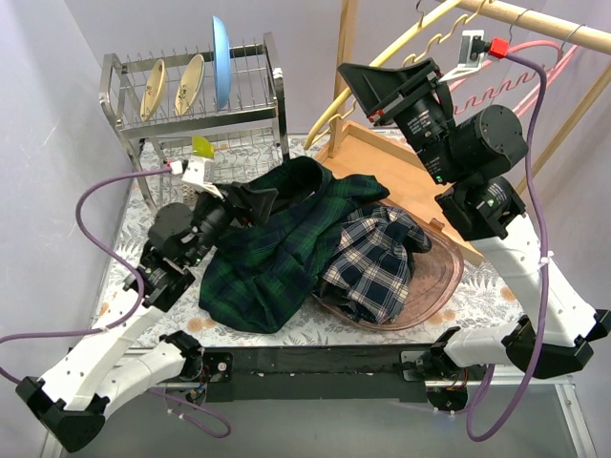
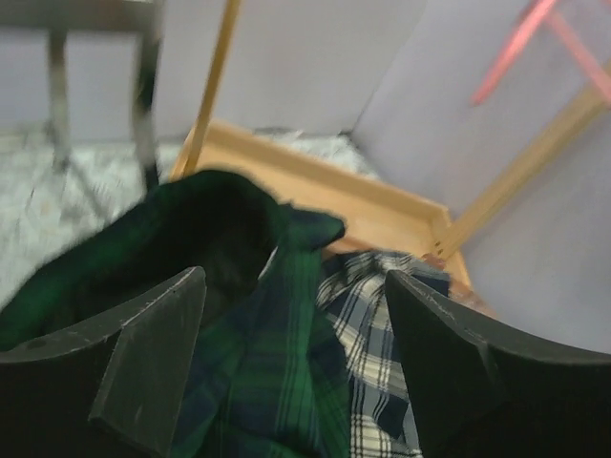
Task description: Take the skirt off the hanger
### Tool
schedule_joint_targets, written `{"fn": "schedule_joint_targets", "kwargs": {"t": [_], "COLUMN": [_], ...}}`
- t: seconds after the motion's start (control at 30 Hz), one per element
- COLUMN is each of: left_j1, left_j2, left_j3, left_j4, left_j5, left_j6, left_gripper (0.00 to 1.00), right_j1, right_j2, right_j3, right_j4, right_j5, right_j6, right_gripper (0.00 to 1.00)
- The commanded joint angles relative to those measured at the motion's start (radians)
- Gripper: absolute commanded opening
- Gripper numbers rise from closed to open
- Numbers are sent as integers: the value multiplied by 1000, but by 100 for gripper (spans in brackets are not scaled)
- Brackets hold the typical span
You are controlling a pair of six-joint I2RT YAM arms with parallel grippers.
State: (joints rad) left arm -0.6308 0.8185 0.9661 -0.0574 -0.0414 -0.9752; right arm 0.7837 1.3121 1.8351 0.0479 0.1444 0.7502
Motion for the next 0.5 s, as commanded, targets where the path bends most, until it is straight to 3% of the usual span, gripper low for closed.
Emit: {"fn": "schedule_joint_targets", "kwargs": {"t": [0.0,0.3,0.47], "left_j1": [0,0,2], "left_j2": [33,178,293], "left_j3": [-85,-158,-175], "left_j4": [-150,-185,-176], "left_j5": [-234,-302,-279], "left_j6": [-240,-146,-88], "left_gripper": [78,96,98], "right_j1": [0,0,0], "right_j2": [-51,-94,-128], "right_j3": [-34,-34,-63], "right_j4": [76,46,55], "right_j5": [-26,-51,-40], "right_j6": [-55,-84,-97], "right_gripper": [1,1,1]}}
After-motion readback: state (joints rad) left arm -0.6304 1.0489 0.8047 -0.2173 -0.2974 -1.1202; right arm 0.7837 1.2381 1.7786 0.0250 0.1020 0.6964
